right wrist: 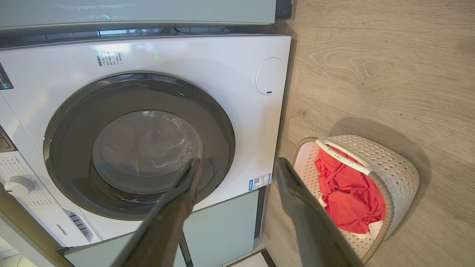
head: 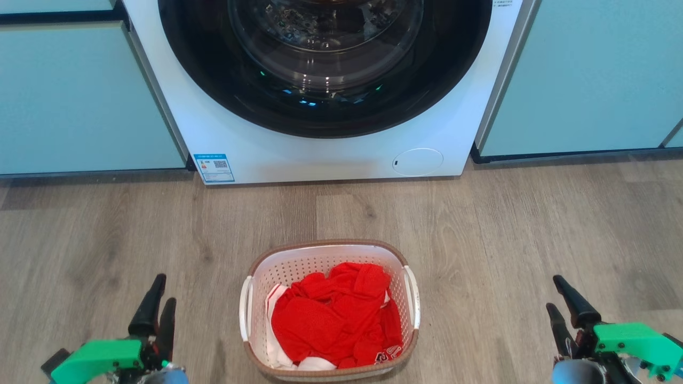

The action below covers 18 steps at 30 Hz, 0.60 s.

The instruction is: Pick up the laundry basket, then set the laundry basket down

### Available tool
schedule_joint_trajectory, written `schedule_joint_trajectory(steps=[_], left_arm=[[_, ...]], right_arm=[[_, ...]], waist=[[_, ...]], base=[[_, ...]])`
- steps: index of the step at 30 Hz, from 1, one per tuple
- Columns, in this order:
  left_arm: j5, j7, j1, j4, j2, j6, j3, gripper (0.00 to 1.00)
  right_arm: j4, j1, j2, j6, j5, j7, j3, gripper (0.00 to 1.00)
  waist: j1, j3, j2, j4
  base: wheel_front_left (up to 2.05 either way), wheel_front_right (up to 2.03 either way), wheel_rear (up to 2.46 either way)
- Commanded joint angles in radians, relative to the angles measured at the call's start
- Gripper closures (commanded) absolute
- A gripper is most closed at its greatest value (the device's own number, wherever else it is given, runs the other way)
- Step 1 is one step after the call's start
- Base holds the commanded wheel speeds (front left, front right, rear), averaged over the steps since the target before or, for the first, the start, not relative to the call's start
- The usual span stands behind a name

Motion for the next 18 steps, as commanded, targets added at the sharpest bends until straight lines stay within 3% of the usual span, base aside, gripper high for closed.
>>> schedule_joint_trajectory(steps=[1, 18], left_arm=[[0.011, -0.012, -0.056, -0.034, 0.007, 0.0, 0.001, 0.0], [0.106, -0.059, -0.092, -0.031, 0.008, -0.002, 0.053, 0.0]], right_arm=[[-0.037, -0.042, -0.004, 0.0, -0.012, -0.012, -0.001, 0.0], [-0.066, -0.064, -0.006, 0.001, -0.107, -0.059, -0.024, 0.0]], waist=[[0.0, 0.0, 0.0, 0.0], [0.0, 0.0, 0.0, -0.001]], base=[[0.0, 0.0, 0.0], [0.0, 0.0, 0.0]])
